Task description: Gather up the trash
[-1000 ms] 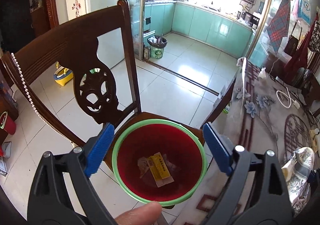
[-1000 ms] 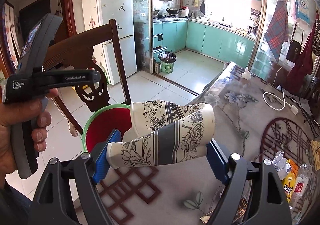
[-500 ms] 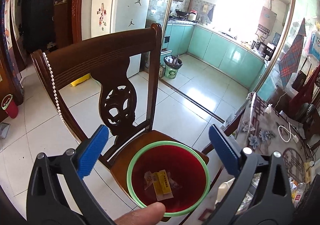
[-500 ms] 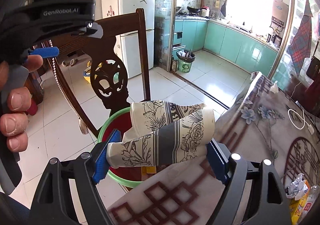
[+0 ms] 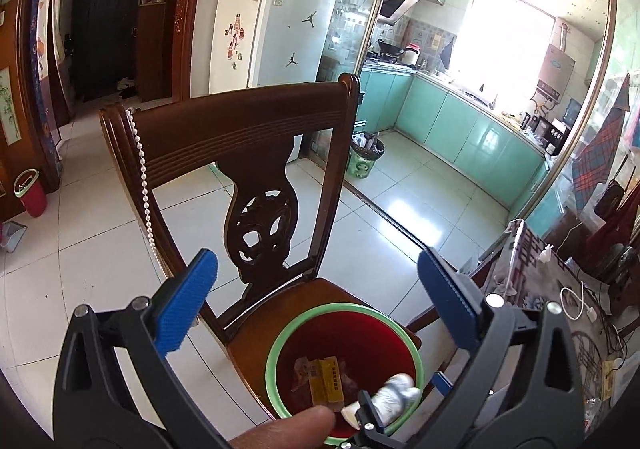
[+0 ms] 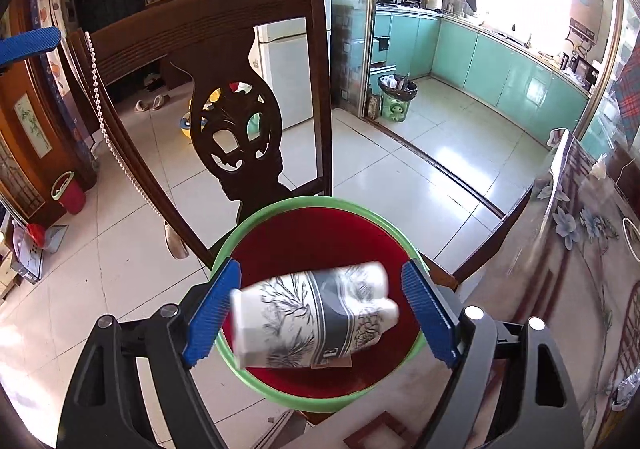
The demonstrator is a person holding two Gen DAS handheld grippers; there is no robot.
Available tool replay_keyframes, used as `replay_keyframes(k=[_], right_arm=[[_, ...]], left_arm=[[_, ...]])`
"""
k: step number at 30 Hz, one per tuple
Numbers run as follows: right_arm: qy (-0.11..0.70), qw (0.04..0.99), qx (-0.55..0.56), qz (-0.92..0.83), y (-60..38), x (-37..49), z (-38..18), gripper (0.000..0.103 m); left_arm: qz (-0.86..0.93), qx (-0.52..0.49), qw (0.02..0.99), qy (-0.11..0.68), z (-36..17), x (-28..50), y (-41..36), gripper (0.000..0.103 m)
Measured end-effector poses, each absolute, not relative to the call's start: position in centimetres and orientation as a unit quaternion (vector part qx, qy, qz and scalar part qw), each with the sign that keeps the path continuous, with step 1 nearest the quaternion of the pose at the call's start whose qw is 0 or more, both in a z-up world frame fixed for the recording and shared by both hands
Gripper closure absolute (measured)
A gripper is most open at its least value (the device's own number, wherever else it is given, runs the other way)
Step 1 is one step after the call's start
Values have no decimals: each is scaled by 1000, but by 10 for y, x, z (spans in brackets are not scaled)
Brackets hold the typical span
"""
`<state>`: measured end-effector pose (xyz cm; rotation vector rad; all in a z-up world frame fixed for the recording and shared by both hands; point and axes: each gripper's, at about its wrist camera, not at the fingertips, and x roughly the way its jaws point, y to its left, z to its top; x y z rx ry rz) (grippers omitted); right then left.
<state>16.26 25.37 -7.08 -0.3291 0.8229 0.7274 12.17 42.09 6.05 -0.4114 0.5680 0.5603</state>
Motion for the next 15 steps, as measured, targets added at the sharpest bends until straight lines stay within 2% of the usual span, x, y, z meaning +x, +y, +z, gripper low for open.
replay_keyframes(k=[1,2,3,15], right_arm=[[386,842,-157,343,254,162,-71,15],[380,845,-156,342,253,161,-68,7],[376,847,-156,342,252,161,-67,6],[359,856,-160,335,226,155,-54,6]], left_arm=[[271,-198,901,274,61,122,421,5],[272,-197,901,273,61,122,420,5],[272,-198,901,272,61,122,420,5],[268,-200,902,274,62,123,417,5]])
